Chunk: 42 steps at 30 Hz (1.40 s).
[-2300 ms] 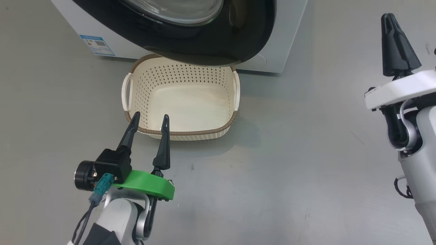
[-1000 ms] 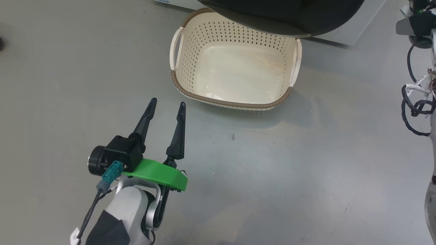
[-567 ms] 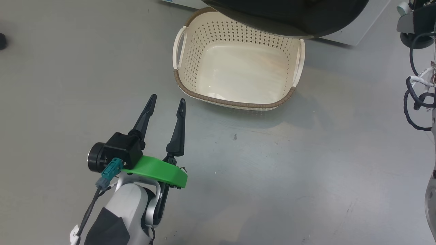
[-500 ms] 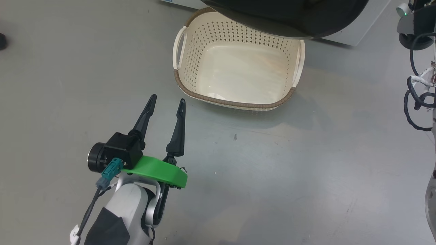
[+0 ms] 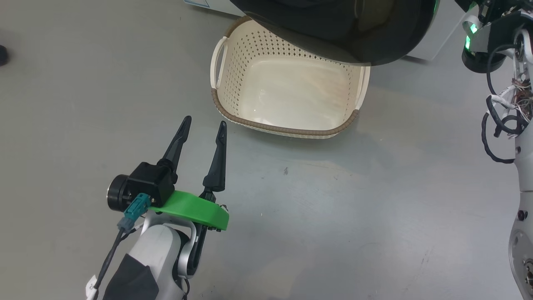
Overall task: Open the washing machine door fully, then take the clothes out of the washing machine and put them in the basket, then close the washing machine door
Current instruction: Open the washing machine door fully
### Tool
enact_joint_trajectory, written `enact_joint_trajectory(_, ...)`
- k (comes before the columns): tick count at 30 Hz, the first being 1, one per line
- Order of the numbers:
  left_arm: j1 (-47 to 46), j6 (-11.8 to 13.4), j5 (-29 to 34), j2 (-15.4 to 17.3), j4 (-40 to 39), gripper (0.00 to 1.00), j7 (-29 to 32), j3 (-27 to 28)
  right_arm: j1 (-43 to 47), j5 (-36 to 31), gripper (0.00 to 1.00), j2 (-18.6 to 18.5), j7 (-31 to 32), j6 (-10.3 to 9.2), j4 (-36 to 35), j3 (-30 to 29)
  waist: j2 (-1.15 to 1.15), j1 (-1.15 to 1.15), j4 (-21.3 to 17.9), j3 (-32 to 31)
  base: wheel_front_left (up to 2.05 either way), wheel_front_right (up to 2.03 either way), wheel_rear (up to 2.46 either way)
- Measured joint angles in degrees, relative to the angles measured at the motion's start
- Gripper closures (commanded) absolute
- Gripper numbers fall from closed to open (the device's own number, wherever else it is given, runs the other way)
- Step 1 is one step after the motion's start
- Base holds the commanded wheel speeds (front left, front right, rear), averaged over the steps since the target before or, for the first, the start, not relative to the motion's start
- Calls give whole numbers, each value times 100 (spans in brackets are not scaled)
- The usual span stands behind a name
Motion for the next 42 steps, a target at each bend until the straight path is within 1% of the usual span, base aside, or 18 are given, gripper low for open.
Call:
enact_joint_trajectory(6,-1,0,0,0,12,0,0,0,83,113,100,43,177,-5,18,13,0,0,-11,-52,0,0,0)
enact_joint_trajectory(7,-1,1,0,0,20,0,0,2,135,143,100,69,233,-53,37,22,0,0,-15,-72,0,0,0)
enact_joint_trajectory(16,0,1,1,0,75,0,0,-1,491,347,100,219,439,-55,116,20,0,0,2,-257,0,0,0)
enact_joint_trajectory(21,7,0,2,0,93,0,0,37,576,481,100,338,532,-126,97,32,0,0,-3,-349,0,0,0)
enact_joint_trajectory(28,10,1,3,0,91,0,0,37,635,511,100,402,649,-146,22,164,0,0,-28,-400,0,0,0)
enact_joint_trajectory(36,12,1,20,0,87,0,0,35,792,661,100,505,756,-156,-79,279,0,0,-57,-436,0,0,0)
enact_joint_trajectory(38,13,1,20,0,87,0,0,36,843,738,100,525,779,-198,-103,290,0,0,-64,-443,0,0,0)
enact_joint_trajectory(42,15,1,21,0,88,0,0,35,943,833,100,539,845,-198,-155,383,0,0,-76,-459,0,0,0)
